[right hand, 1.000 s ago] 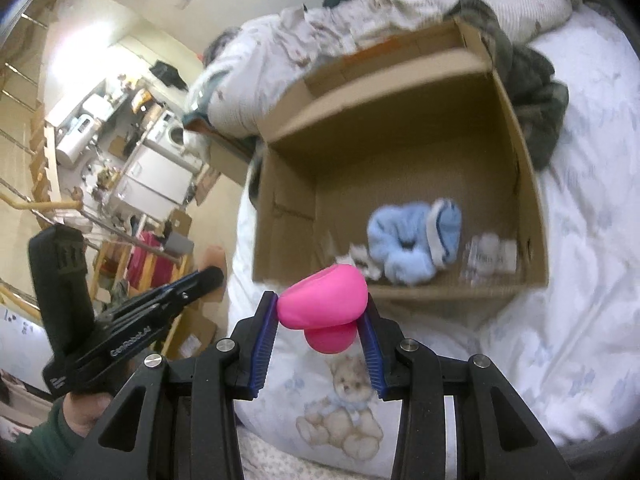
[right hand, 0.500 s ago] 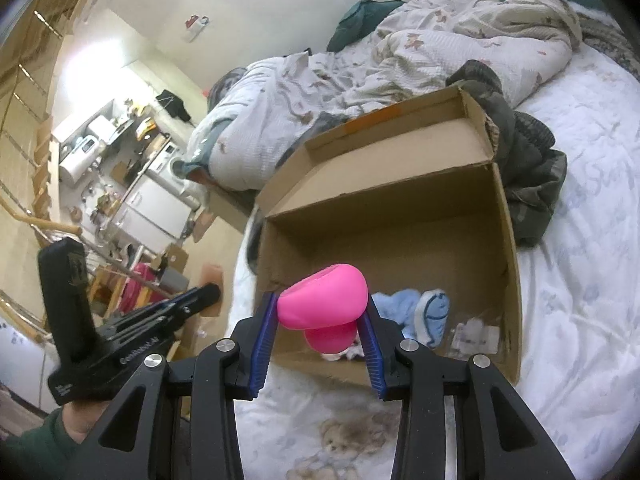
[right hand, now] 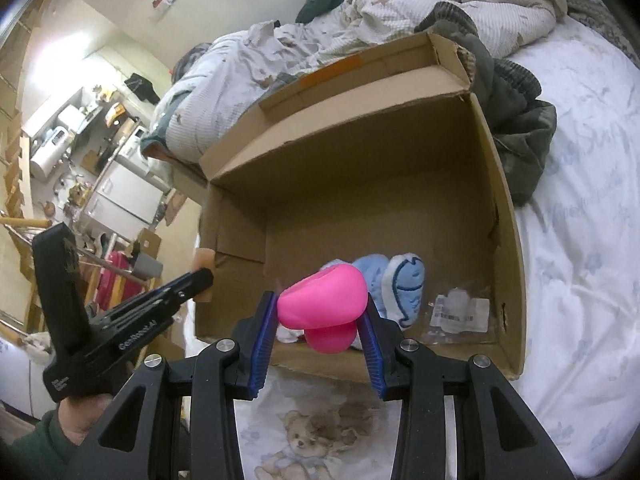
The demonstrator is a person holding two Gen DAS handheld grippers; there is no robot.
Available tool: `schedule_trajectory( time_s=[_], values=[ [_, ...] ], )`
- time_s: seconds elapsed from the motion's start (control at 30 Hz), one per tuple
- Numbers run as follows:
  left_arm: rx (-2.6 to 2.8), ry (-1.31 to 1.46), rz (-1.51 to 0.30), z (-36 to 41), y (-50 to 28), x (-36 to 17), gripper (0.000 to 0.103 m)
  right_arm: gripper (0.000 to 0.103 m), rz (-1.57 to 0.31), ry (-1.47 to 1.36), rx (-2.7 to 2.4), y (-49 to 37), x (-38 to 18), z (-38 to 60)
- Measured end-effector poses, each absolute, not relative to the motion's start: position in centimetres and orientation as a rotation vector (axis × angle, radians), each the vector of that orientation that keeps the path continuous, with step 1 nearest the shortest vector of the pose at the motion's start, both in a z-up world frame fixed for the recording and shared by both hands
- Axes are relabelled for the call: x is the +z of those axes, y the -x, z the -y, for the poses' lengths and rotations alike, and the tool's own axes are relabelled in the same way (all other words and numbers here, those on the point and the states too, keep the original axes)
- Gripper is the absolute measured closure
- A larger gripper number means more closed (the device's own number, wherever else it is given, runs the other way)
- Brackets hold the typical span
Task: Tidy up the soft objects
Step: 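Carry the peach tube and pink plush into the box and open both tools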
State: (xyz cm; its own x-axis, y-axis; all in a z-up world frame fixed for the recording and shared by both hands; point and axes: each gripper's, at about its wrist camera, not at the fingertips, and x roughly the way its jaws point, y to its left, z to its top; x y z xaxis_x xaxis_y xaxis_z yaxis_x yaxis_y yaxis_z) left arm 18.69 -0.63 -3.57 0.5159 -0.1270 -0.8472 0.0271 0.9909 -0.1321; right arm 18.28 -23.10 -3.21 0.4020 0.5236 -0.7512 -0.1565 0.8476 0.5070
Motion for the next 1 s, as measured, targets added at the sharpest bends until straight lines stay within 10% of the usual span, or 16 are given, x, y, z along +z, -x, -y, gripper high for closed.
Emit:
schedule_trajectory(
  time_s=[1.0],
  values=[
    [-0.092, 0.036, -1.116, 2.4, -19.1, -6.3, 0.086, 0.061, -1.176, -0.346, 0.415, -19.6, -5.4, 22.5]
  ],
)
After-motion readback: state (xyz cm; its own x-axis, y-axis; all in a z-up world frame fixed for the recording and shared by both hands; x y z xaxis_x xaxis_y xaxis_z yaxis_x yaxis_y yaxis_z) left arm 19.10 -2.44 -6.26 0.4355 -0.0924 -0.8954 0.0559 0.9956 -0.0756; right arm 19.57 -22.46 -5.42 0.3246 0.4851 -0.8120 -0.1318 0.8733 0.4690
